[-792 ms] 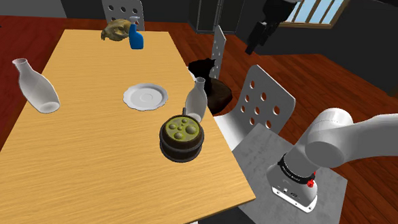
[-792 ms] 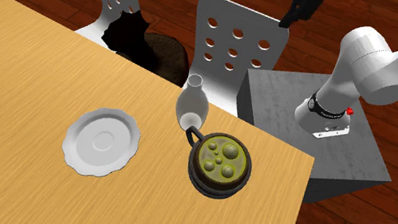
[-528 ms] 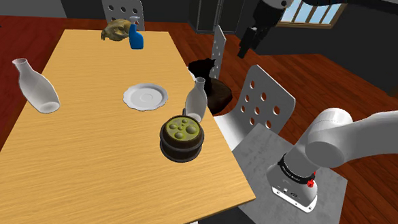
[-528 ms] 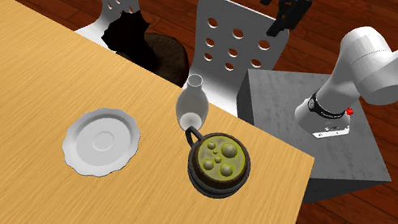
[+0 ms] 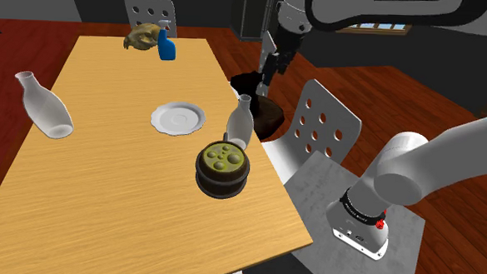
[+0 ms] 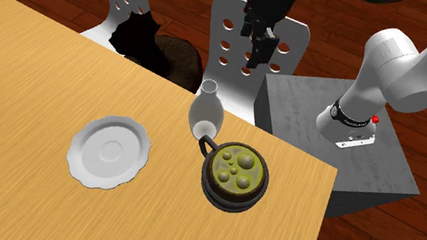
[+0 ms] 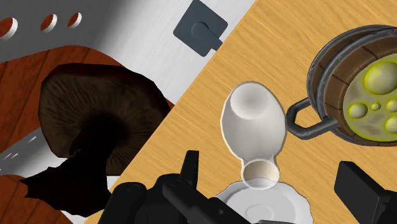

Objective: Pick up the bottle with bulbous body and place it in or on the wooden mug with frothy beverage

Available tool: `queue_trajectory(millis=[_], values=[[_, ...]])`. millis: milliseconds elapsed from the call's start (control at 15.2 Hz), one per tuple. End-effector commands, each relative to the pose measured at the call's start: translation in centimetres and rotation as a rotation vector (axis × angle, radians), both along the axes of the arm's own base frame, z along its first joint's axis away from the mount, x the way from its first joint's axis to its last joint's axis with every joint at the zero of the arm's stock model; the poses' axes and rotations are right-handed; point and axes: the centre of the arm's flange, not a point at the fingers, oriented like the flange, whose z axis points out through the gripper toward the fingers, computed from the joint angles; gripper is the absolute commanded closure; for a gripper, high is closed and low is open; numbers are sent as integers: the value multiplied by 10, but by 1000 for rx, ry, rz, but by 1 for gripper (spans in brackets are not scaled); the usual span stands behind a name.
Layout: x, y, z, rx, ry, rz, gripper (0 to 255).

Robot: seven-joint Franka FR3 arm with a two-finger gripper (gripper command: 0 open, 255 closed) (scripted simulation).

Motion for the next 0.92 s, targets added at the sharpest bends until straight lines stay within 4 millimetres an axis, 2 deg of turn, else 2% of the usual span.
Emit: queue_trajectory(millis=[0,462,858], values=[[21,3,-22,6,15,13,0],[83,20,-89,27,69,54,0],[85,20,-121,27,69,54,0]])
